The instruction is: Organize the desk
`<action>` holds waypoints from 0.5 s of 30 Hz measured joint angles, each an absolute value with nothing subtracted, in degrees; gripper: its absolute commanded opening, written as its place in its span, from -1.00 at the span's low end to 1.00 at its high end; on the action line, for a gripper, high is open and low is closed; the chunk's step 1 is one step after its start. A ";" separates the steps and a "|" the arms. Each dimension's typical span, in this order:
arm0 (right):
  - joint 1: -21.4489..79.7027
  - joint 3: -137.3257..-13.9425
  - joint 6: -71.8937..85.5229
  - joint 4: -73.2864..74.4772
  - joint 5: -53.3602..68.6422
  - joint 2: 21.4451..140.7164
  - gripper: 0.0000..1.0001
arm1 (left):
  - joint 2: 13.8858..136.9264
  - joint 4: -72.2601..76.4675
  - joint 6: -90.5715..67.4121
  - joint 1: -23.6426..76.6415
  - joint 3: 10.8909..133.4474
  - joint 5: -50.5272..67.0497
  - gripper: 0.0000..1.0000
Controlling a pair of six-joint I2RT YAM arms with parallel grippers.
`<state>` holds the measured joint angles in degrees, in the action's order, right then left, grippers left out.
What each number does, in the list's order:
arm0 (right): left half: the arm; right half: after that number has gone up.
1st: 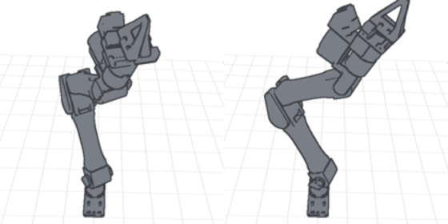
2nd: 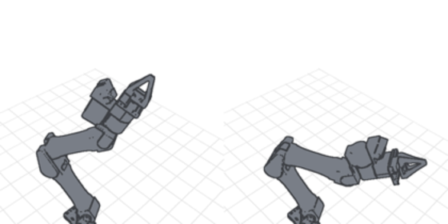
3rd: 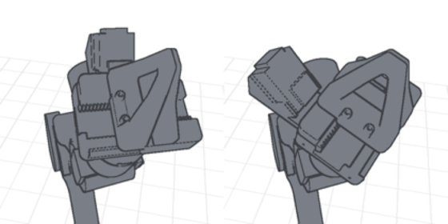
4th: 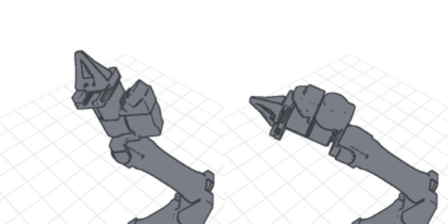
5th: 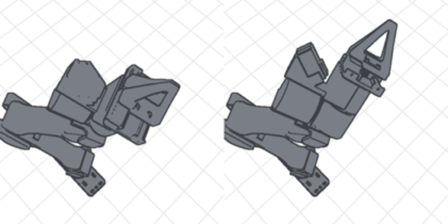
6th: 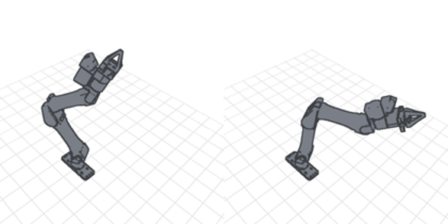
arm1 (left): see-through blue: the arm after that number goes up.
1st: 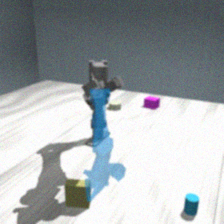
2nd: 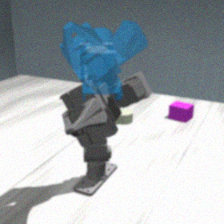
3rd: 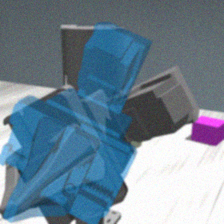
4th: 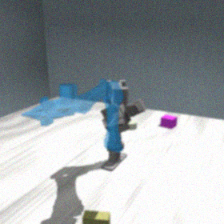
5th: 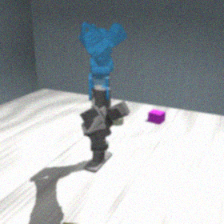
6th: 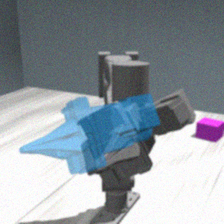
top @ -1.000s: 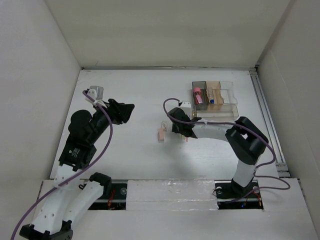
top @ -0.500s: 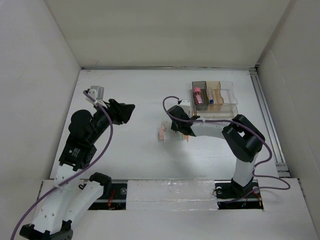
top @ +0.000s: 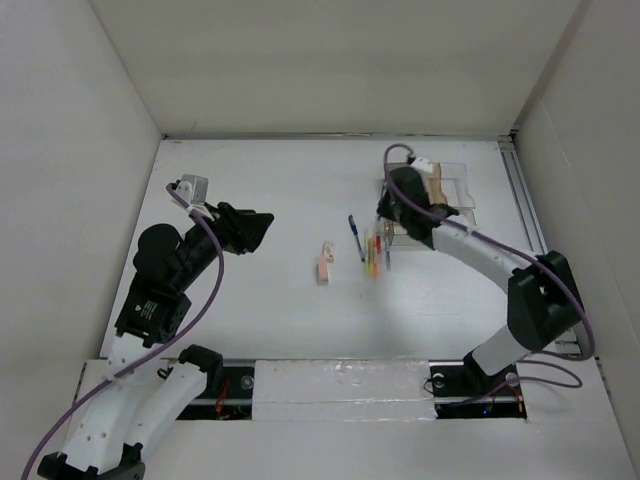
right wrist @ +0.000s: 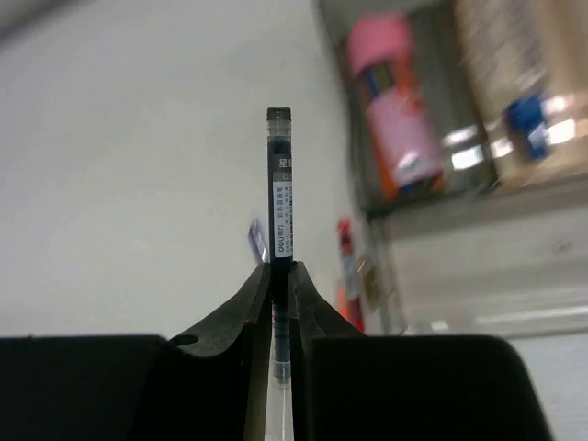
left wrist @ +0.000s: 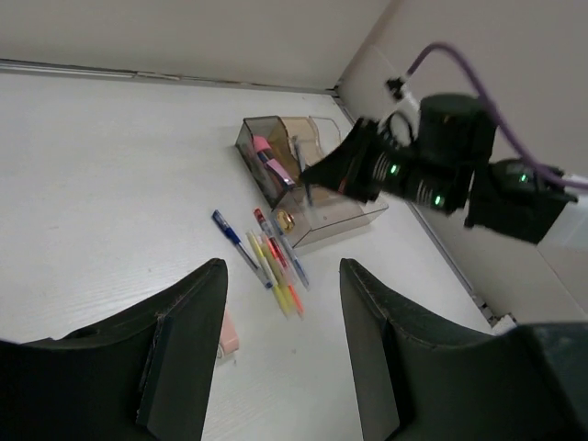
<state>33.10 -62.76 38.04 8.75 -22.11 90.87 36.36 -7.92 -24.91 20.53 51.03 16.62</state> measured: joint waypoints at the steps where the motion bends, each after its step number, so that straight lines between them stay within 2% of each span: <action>1: 29.52 -64.01 37.50 8.78 -21.28 89.49 -0.82 | 36.01 -7.94 -24.93 20.58 51.03 16.78 -0.05; 4: 19.09 -69.47 35.62 9.58 -20.29 89.06 -0.86 | 34.26 -7.99 -24.97 20.99 51.03 17.04 -0.04; 8: 10.09 -76.58 32.77 12.05 -20.21 93.32 -0.87 | 30.70 -7.99 -24.95 22.24 51.03 16.91 -0.03; 15: 5.06 -79.96 26.35 13.52 -19.22 99.42 -0.85 | 27.55 -7.99 -24.60 25.10 51.53 15.22 -0.03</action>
